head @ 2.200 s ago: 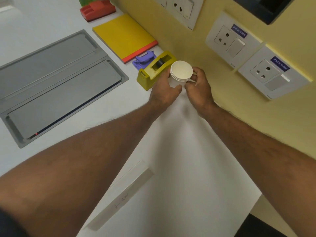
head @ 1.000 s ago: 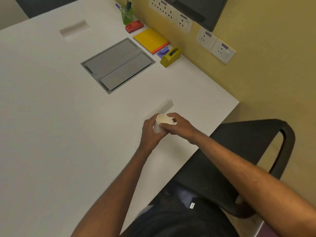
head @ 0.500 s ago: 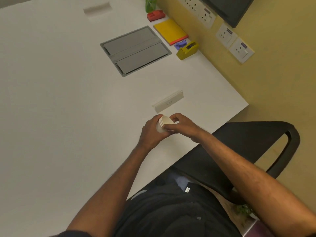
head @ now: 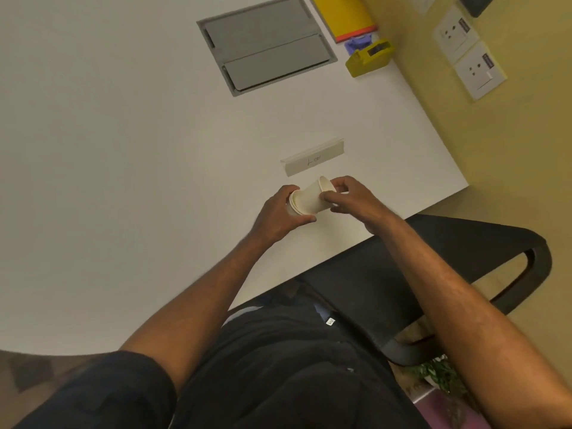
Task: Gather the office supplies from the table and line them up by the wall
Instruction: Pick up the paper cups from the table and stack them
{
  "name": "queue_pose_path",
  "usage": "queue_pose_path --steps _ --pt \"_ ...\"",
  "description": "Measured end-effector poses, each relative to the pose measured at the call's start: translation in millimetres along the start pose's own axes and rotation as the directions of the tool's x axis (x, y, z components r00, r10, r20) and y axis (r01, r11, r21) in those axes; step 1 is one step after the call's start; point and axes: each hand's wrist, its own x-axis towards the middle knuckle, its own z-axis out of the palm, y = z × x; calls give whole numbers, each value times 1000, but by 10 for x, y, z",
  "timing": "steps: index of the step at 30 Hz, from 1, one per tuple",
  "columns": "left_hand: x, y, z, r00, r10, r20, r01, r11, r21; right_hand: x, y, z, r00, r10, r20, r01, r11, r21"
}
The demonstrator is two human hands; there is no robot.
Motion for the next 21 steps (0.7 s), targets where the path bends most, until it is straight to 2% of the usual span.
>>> queue_pose_path --steps 4,8,12,17,21 --pt "-27 -17 49 997 -58 -44 55 997 -54 153 68 -281 999 42 -8 -41 994 101" --pt "9 -78 142 989 -131 -70 126 989 -83 360 157 -573 998 34 -55 -27 993 116" --pt "45 -158 214 982 -159 -99 155 987 -52 657 258 -815 986 20 -164 -14 999 37" --pt "68 -273 265 976 -184 -114 177 982 -66 1155 379 -1056 950 -42 -310 -15 983 -182" --pt "108 -383 289 970 -207 -124 196 976 -95 1548 446 -1222 921 -55 -385 -42 970 -239"
